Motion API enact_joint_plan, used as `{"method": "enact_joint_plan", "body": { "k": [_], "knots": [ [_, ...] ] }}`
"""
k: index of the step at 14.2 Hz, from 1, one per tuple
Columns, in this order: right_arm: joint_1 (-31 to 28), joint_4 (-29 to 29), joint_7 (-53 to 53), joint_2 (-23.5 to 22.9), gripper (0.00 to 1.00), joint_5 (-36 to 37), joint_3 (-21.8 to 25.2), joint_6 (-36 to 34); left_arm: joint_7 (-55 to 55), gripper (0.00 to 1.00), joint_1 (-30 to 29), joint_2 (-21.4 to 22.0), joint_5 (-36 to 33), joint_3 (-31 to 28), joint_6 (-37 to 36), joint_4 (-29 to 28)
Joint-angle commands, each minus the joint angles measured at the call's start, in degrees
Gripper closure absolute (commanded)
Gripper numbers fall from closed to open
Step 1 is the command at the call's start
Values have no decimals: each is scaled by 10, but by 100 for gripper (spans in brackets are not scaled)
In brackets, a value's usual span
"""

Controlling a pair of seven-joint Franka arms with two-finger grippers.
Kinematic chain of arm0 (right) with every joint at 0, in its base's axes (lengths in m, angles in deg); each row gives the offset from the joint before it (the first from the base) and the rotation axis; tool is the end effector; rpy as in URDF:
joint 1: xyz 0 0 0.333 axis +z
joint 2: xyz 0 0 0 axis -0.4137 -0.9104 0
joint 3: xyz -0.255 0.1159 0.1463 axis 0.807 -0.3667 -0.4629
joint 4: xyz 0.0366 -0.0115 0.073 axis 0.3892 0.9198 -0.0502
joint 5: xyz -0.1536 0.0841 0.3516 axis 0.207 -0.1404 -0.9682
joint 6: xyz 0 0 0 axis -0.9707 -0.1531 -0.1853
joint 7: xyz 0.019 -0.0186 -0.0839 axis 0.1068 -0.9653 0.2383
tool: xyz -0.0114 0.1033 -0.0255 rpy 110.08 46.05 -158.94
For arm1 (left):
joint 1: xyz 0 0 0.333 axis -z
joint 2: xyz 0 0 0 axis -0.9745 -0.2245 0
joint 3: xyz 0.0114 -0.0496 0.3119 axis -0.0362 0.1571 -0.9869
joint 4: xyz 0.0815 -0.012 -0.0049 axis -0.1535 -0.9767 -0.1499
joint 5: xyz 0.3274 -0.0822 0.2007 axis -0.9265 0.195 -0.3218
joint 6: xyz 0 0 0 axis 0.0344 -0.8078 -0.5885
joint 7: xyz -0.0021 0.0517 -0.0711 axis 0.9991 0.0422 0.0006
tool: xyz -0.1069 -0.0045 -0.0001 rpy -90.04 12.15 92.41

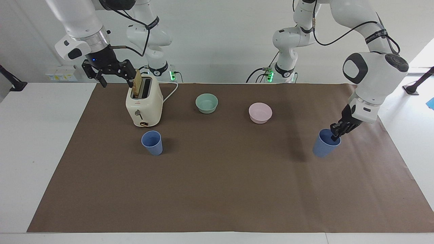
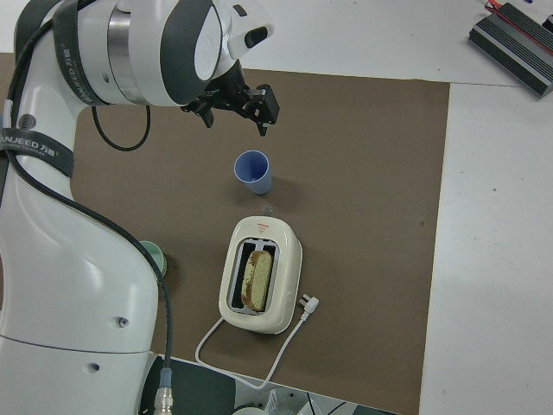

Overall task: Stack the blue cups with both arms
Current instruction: 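Carry the blue cup with the left gripper toward the table center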

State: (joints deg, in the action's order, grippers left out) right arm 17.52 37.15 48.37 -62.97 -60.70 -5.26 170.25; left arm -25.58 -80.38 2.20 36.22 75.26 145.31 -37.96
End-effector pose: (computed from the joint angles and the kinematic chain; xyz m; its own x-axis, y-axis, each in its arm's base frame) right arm 0.5476 0.0174 0.6491 0.9982 -0.0535 -0.0269 -0.0541 -0.9983 -0.0221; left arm 0.6097 -0.0405 0.4747 0.9522 0.2824 0.1166 0.2619 -0.9509 0.1649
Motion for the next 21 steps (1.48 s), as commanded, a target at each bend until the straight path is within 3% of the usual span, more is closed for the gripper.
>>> {"method": "enact_joint_plan", "body": {
  "k": [1,6,10,12,21],
  "knots": [
    [-7,11,-2,9,0,-12,-3,9,92,100,66,-5,-27,-8,-8,16],
    [-7,11,-2,9,0,-12,-3,10,267,100,198,-43,-75,-7,28,24],
    [-7,11,-2,9,0,-12,-3,9,309,100,264,-67,-75,-7,45,9],
    [-7,11,-2,9,0,-12,-3,9,313,100,278,-84,-75,-7,76,1],
    [-13,11,-3,9,0,-10,-3,10,334,100,311,-81,-73,-6,97,-26]
  ]
}}
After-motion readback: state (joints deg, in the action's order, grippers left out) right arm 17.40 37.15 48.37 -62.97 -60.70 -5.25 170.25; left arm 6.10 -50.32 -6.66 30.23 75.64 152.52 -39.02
